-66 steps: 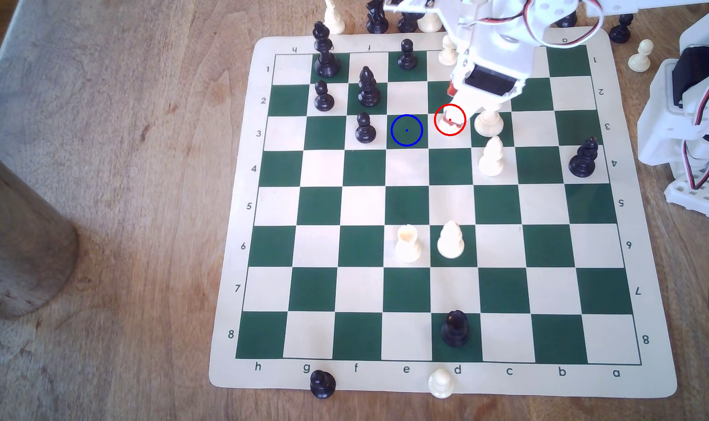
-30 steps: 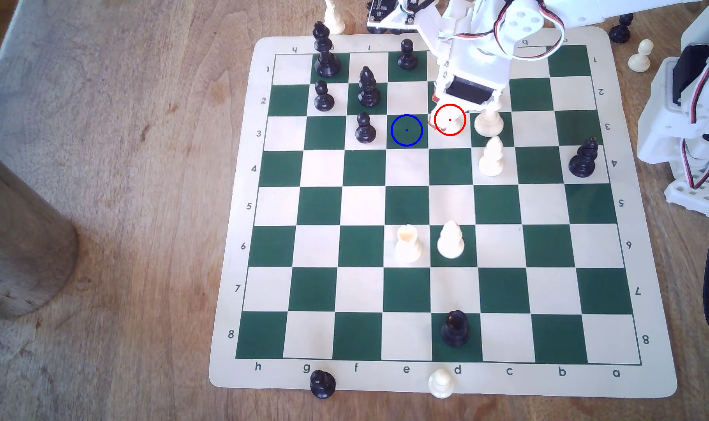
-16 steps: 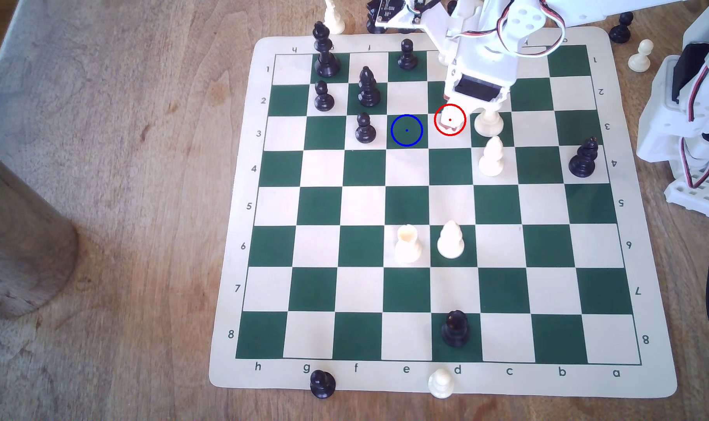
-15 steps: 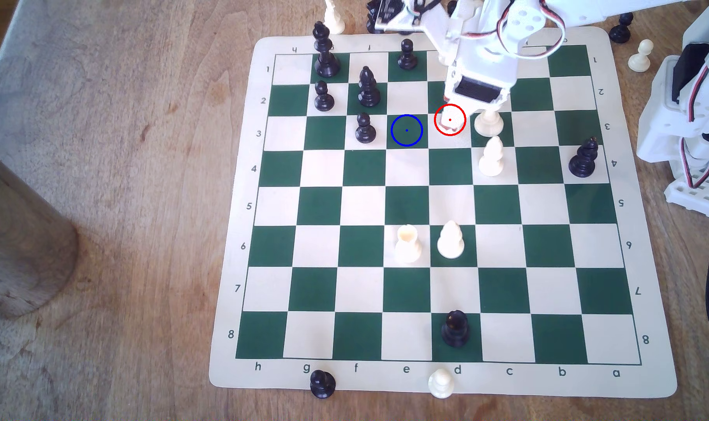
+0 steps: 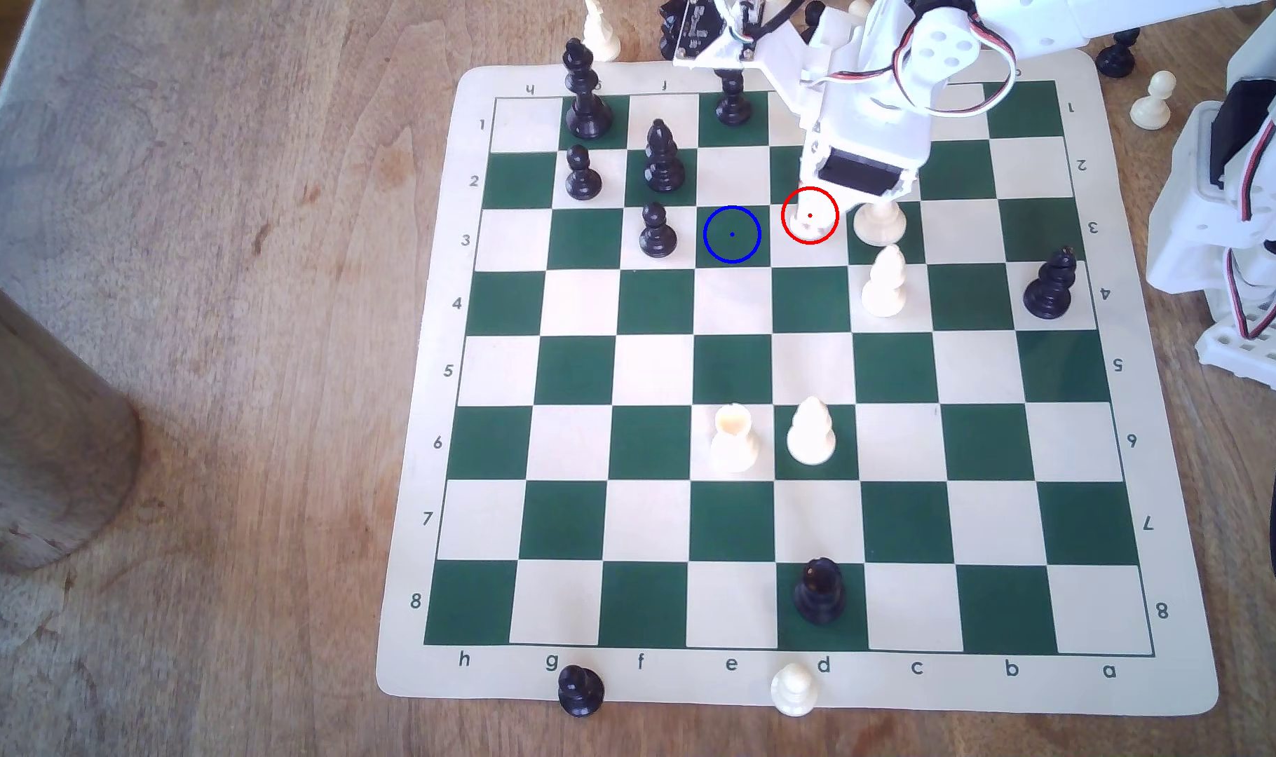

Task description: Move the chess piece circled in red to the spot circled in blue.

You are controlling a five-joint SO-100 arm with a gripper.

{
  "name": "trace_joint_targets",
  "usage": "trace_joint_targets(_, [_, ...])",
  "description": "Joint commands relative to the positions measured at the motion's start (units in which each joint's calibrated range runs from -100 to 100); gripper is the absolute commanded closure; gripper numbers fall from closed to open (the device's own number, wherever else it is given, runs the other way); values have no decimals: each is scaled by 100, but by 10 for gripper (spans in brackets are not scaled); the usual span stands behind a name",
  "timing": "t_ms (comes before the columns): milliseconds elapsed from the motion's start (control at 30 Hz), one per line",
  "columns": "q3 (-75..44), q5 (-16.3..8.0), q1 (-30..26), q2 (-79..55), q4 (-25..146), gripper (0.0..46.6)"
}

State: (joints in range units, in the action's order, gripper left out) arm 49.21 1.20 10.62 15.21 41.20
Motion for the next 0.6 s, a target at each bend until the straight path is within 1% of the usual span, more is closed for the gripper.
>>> trace_joint_targets(0, [11,-5,60,58,-74,463])
trace_joint_targets(167, [47,-5,21,169,-16,463])
trace_joint_targets(300, [-207,-63,6,432,344,463])
trace_joint_targets(433, [-995,-39,92,389,958,462])
trace_joint_targets(567, [-1820,-54,21,406,1605,462])
